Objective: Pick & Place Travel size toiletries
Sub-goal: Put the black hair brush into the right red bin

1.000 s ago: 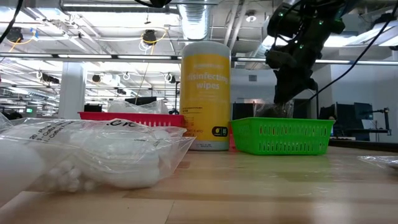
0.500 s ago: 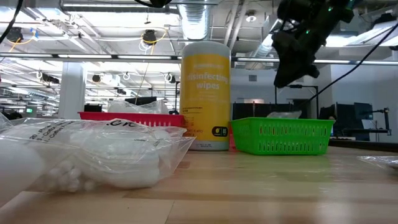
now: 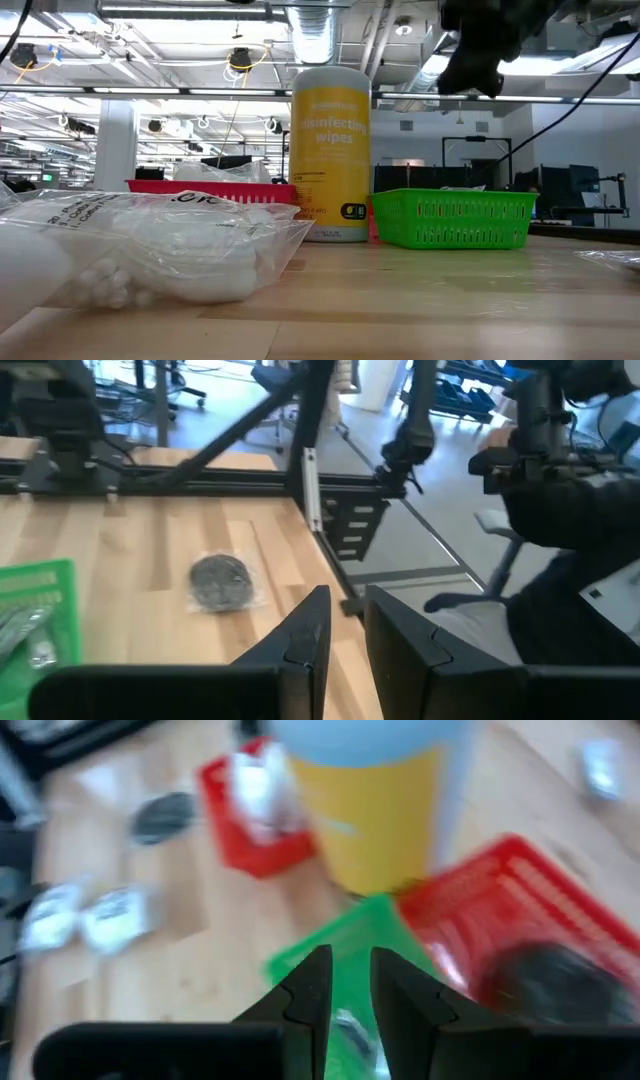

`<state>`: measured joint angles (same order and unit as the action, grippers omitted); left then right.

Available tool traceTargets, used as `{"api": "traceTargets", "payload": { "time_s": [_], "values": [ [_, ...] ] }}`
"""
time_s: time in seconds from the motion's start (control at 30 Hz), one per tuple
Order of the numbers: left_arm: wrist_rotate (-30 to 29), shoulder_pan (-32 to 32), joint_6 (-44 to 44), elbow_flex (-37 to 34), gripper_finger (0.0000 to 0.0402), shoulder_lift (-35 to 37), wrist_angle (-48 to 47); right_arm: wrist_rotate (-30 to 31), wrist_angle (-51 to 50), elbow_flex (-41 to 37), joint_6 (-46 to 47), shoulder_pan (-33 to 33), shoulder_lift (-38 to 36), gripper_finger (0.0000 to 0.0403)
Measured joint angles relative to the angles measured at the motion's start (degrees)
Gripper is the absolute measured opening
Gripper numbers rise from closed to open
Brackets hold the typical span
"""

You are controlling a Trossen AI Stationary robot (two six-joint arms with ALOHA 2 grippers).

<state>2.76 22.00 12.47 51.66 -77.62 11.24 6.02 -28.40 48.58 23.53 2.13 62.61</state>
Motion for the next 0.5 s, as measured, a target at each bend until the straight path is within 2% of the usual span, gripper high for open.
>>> {"api": "traceTargets", "payload": {
  "time_s": [0.13,0.23,0.33,0.5],
  "values": [
    [-0.3,2.3,0.0,0.0,0.0057,0.0,-1.9,0.0,3.0,0.0,0.3,6.1,0.1,0.0064],
    [-3.2,4.1,0.2,-0.2,0.0057,0.0,-3.6,0.0,5.3,0.0,1.4,10.2,0.6,0.0064],
    [-5.6,5.3,1.6,-2.2,0.0057,0.0,-3.4,0.2,7.0,0.0,1.4,13.7,1.7,0.0064],
    [-6.2,6.2,6.6,-6.5,0.0057,0.0,-3.1,0.5,10.3,0.0,1.4,17.2,5.2,0.0064]
  ]
}}
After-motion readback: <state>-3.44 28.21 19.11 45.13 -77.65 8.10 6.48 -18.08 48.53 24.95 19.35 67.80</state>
